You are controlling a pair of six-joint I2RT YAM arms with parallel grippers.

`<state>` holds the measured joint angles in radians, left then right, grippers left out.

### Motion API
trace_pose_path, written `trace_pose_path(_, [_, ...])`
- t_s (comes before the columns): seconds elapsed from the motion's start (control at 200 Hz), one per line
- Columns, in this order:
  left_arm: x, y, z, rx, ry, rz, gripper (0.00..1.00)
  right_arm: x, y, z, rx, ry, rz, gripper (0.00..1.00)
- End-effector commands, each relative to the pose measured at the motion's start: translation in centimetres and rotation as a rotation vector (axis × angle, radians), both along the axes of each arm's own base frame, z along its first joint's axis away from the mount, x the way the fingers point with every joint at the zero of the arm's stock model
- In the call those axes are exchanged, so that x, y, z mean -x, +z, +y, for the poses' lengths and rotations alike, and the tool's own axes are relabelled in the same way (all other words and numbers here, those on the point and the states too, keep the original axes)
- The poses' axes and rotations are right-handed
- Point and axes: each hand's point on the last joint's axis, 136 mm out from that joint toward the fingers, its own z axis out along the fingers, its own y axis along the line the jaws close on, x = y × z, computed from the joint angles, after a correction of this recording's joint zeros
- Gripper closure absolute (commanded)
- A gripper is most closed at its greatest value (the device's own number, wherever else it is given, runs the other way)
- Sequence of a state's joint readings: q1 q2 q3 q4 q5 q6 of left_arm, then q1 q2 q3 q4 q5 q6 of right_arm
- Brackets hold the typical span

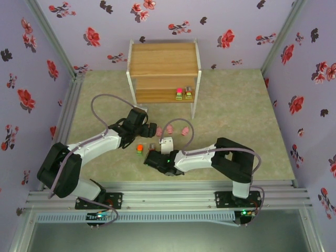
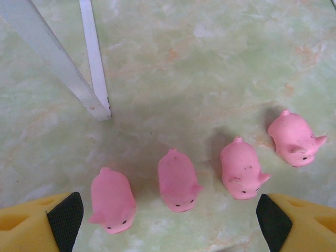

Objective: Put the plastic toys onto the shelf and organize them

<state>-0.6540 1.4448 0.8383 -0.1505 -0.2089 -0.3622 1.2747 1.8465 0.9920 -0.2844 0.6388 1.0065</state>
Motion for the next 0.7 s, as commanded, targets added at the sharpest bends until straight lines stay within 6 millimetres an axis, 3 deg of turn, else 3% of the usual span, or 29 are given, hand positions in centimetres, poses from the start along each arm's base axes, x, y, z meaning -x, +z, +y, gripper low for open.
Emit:
trace_pose_path(0.0, [-0.4,0.6,0.1,0.025,0.018,-0.011,0.10,-0.7,0.6,0.3,-0.009,-0.031,-0.042,0.75])
trace_pose_path(0.695, [-0.3,0.6,-0.1,0.031,0.011,-0.011,0.10,-2.3,0.5,1.0,-0.002,-0.043,-0.045,0.77])
